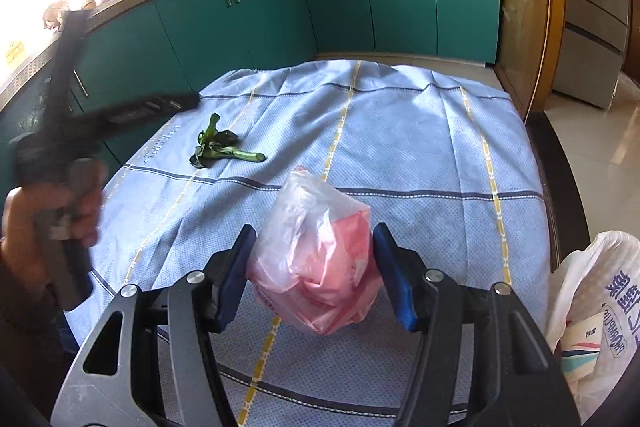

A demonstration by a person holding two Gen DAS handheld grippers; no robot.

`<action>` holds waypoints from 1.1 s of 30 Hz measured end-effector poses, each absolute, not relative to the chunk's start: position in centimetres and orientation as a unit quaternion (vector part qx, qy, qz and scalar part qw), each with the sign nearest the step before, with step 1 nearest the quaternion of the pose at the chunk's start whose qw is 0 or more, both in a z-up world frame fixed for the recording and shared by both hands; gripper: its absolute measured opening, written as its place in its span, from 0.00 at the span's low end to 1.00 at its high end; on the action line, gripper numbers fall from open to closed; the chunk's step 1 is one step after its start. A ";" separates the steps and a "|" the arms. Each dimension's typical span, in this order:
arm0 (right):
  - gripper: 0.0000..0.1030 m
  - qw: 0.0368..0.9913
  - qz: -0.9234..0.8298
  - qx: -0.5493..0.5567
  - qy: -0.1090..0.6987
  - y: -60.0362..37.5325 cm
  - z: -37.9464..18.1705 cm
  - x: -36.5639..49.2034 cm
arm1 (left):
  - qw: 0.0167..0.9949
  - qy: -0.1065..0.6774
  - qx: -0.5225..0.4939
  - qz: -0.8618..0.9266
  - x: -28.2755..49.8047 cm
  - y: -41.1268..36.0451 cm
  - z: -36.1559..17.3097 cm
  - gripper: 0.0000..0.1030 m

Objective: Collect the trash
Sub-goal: 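Move both open tools back over the table toward the pink bag and green sprig, then grasp the pink plastic bag with the right tool while the left grasps the green sprig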

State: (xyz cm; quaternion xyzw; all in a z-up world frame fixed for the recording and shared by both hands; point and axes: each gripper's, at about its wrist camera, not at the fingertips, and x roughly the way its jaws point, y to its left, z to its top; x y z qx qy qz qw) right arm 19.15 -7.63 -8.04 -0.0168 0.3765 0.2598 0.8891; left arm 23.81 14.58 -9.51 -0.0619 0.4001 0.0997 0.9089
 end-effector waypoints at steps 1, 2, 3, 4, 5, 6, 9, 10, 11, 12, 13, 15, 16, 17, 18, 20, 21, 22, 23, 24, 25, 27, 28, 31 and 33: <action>0.58 0.888 0.261 -0.017 0.377 -7.5 -8.1 19.1 | 0.904 0.411 -0.057 0.103 24.2 14.6 -10.2 0.59; 0.58 0.888 0.262 -0.018 0.378 -7.5 -8.1 19.0 | 0.898 0.424 -0.051 0.105 24.6 14.6 -11.0 0.59; 0.58 0.887 0.263 -0.020 0.378 -7.4 -8.2 19.1 | 0.894 0.434 -0.046 0.104 24.9 14.5 -11.6 0.58; 0.58 0.887 0.263 -0.021 0.379 -7.3 -8.2 19.1 | 0.889 0.445 -0.039 0.101 25.2 14.4 -12.2 0.54; 0.58 0.887 0.264 -0.021 0.379 -7.3 -8.3 19.1 | 0.888 0.449 -0.034 0.098 25.3 14.3 -12.6 0.52; 0.58 0.886 0.264 -0.021 0.380 -7.2 -8.3 19.1 | 0.890 0.445 -0.033 0.092 25.3 14.1 -12.7 0.46; 0.58 0.885 0.265 -0.024 0.382 -6.9 -8.5 19.1 | 0.890 0.446 -0.021 0.094 25.2 13.7 -12.6 0.24; 0.58 0.885 0.265 -0.025 0.382 -6.8 -8.5 19.1 | 0.889 0.446 -0.010 0.101 25.0 13.6 -12.4 0.18; 0.58 0.885 0.265 -0.027 0.382 -6.8 -8.5 19.0 | 0.891 0.444 -0.013 0.099 24.9 13.7 -12.3 0.16; 0.58 0.885 0.264 -0.028 0.381 -6.7 -8.5 18.9 | 0.892 0.442 -0.019 0.096 24.8 13.9 -12.3 0.12; 0.58 0.886 0.264 -0.029 0.380 -6.8 -8.5 18.9 | 0.893 0.439 -0.030 0.093 24.5 14.2 -11.9 0.11; 0.58 0.888 0.262 -0.027 0.378 -7.0 -8.5 18.8 | 0.898 0.428 -0.036 0.092 24.1 14.3 -11.2 0.09; 0.58 0.889 0.260 -0.026 0.377 -7.1 -8.4 18.9 | 0.903 0.418 -0.039 0.093 23.6 14.3 -10.5 0.09; 0.58 0.890 0.259 -0.024 0.375 -7.3 -8.4 18.8 | 0.907 0.407 -0.040 0.095 23.0 14.2 -9.7 0.09; 0.58 0.891 0.258 -0.021 0.373 -7.5 -8.3 18.8 | 0.912 0.397 -0.040 0.096 22.5 14.1 -9.0 0.08; 0.58 0.893 0.256 -0.018 0.369 -7.8 -8.0 18.6 | 0.924 0.369 -0.043 0.092 21.0 13.7 -7.2 0.07; 0.58 0.895 0.255 -0.016 0.365 -8.0 -7.9 18.5 | 0.931 0.351 -0.050 0.082 19.8 13.4 -6.0 0.07; 0.58 0.897 0.254 -0.015 0.361 -8.3 -7.7 18.4 | 0.937 0.338 -0.054 0.075 18.9 13.2 -5.1 0.07; 0.58 0.900 0.253 -0.013 0.355 -8.6 -7.4 18.2 | 0.941 0.326 -0.057 0.069 18.0 12.9 -4.3 0.07; 0.58 0.903 0.252 -0.011 0.349 -9.0 -7.2 17.9 | 0.946 0.314 -0.058 0.064 17.3 12.7 -3.6 0.06; 0.58 0.905 0.251 -0.010 0.342 -9.3 -6.9 17.7 | 0.951 0.298 -0.058 0.058 16.4 12.4 -2.8 0.06; 0.58 0.909 0.249 -0.011 0.333 -9.9 -6.5 17.3 | 0.961 0.268 -0.056 0.046 15.0 11.8 -1.4 0.06; 0.58 0.911 0.247 -0.010 0.330 -10.2 -6.3 17.1 | 0.963 0.260 -0.055 0.043 14.7 11.6 -1.1 0.06; 0.58 0.915 0.240 -0.011 0.325 -11.1 -6.0 16.6 | 0.967 0.246 -0.058 0.036 14.2 11.0 -0.4 0.06; 0.58 0.918 0.232 -0.013 0.322 -11.7 -5.9 16.3 | 0.968 0.241 -0.056 0.036 13.9 10.3 -0.2 0.06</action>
